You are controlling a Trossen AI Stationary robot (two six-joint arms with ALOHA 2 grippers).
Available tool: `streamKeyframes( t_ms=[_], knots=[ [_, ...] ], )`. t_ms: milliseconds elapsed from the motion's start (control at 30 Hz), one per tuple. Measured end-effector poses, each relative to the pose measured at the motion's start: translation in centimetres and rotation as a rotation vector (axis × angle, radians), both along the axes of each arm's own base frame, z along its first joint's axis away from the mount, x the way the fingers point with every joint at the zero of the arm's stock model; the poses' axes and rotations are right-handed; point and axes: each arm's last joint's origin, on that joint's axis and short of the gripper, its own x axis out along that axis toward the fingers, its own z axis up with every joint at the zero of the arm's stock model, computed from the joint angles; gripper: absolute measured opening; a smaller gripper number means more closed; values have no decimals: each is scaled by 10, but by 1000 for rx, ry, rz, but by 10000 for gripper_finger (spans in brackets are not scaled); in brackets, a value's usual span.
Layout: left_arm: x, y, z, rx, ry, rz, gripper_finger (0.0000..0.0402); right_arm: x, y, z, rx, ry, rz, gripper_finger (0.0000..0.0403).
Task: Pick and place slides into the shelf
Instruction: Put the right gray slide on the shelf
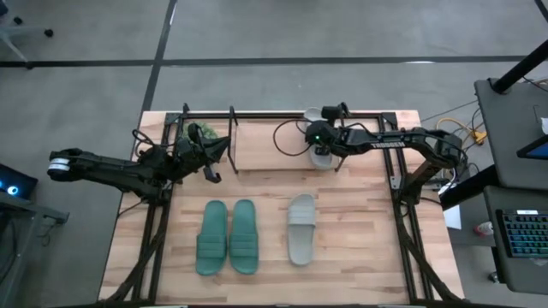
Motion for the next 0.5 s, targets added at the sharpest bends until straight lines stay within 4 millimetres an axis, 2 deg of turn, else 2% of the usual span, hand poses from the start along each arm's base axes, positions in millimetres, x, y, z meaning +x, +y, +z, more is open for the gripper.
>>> streamKeyframes(
  t_ms=[267,500],
  knots=[
    [0,0,0,0,0,0,0,-9,-6,-10,22,3,-32,8],
    [0,0,0,0,0,0,0,-15,-4,-21,44,29,-25,8]
  ],
)
